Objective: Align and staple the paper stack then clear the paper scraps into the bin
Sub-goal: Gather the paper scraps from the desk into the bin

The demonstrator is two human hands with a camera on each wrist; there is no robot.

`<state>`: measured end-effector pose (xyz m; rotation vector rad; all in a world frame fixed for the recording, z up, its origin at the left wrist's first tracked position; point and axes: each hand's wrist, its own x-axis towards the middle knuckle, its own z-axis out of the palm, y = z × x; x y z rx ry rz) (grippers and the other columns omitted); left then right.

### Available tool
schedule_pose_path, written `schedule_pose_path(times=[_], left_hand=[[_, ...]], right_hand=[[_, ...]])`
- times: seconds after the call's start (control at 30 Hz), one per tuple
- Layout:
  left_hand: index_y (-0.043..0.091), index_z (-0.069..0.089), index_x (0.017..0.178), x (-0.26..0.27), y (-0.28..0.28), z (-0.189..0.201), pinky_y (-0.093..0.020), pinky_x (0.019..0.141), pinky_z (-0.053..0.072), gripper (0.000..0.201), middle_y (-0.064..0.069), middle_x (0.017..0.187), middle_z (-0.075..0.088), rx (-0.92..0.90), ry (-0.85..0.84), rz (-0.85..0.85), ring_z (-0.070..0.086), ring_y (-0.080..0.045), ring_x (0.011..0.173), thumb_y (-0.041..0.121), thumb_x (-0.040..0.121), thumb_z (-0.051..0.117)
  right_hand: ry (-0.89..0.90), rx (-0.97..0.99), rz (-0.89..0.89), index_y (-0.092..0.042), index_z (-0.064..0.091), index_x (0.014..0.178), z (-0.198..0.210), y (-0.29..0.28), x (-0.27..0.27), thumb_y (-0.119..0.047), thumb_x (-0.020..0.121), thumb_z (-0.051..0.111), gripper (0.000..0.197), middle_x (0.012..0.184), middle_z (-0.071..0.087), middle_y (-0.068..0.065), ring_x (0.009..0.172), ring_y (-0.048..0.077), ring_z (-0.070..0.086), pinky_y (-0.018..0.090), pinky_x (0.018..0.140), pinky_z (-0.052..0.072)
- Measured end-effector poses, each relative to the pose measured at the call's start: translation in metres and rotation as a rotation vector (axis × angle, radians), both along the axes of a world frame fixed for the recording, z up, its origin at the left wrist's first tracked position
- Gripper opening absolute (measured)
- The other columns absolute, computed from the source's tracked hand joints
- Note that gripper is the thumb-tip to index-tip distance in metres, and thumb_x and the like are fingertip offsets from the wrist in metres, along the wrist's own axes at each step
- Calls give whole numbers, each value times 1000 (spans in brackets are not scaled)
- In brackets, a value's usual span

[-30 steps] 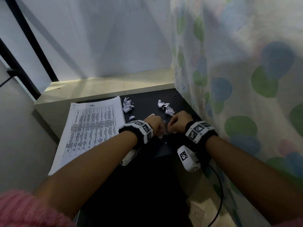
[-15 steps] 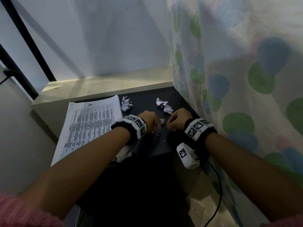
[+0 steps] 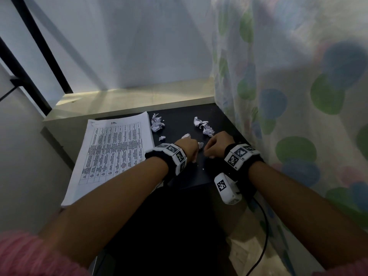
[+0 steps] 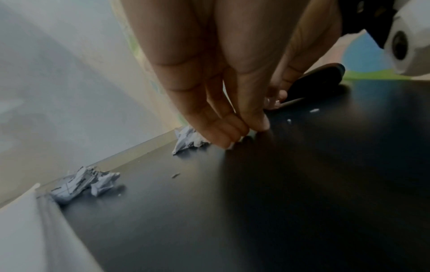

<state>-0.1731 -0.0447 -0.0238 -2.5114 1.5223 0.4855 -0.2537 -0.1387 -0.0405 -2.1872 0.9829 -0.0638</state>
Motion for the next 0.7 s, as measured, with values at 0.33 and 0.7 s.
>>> schedule_pose_path(times=[0.33, 0.7], left_hand=[[4, 35, 141, -5, 11, -6, -35, 104, 39, 49, -19, 142, 44, -9, 12, -11, 46, -31, 130, 16, 96, 48], [-10, 60, 112, 35, 61, 24, -36, 95, 45, 36, -22, 119, 62, -186, 75, 185, 59, -32, 111, 18, 99, 42]], right_hand=[[-28, -5, -9, -20, 64, 49, 2, 5, -7, -4, 67, 75, 26, 44, 60, -5, 53, 14, 60, 27, 68, 57], [-96, 28, -27, -21, 65, 48, 13, 20, -12, -5, 65, 75, 26, 43, 61, -7, 57, 11, 59, 29, 74, 57]])
